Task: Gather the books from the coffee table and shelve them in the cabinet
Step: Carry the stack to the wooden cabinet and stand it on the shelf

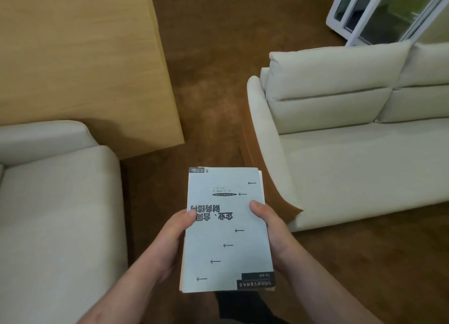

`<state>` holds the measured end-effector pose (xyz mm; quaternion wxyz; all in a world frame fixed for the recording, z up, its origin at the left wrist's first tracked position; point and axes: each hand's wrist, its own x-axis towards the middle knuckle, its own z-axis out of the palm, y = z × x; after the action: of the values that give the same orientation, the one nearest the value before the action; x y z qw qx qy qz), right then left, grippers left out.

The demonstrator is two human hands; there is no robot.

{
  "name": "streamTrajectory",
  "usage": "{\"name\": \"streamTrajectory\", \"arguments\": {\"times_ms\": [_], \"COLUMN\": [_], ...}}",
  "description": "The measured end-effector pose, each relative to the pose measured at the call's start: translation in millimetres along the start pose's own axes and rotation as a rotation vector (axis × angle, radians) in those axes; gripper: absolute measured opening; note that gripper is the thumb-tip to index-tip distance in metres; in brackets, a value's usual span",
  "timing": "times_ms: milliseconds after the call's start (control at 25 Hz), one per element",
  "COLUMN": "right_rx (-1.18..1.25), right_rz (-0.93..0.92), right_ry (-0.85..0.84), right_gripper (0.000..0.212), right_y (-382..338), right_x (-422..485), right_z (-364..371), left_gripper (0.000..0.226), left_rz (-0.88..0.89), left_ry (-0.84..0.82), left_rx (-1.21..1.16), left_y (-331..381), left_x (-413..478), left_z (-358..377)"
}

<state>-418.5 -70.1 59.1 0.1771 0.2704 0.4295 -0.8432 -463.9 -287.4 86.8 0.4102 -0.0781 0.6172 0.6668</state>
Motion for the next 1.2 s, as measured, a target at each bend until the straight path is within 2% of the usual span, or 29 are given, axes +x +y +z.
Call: {"name": "streamTrajectory", "arguments": {"times_ms": [80,200,400,600,680,840,1040,1200], "right_rx": [-0.029,-0.024,-0.036,-0.061,-0.125,-0.166,-0.106,-0.068], "right_rz": [-0.010,-0.037,-0.033,-0.021,-0.049,-0.052,-0.028,-0.032], "right_ry": [-0.008,-0.067,-0.075,-0.065,-0.059,-0.107,-0.068,-0.035], "right_gripper": [0.071,0.073,0.106,0.099,0.103,0.105,0.109,0.111], "right_y": [-36,-80,-143,-193,-222,-278,-357,-416], "right_x": [38,81,153,226,261,341,436,495], "right_z": [-4,-5,-11,-9,-4,7,33,40], "left_gripper": [0.078,0.076,0.055,0.050,0.049,0.059,0.068,0.058], "left_rz": [0.010,0.033,0.044,-0.001,-0.013,-0.046,-0.100,-0.111], "left_ry": [-0.003,0.022,0.023,0.069,0.073,0.055,0.051,0.058], "left_rx": [0.005,-0.013,-0.039,-0.069,-0.071,-0.072,-0.112,-0.086], "left_y": [28,66,126,177,207,268,348,414], "left_x": [41,91,163,235,270,344,444,504], "left_z": [-5,-4,-7,-26,-39,-72,-114,-120]}}
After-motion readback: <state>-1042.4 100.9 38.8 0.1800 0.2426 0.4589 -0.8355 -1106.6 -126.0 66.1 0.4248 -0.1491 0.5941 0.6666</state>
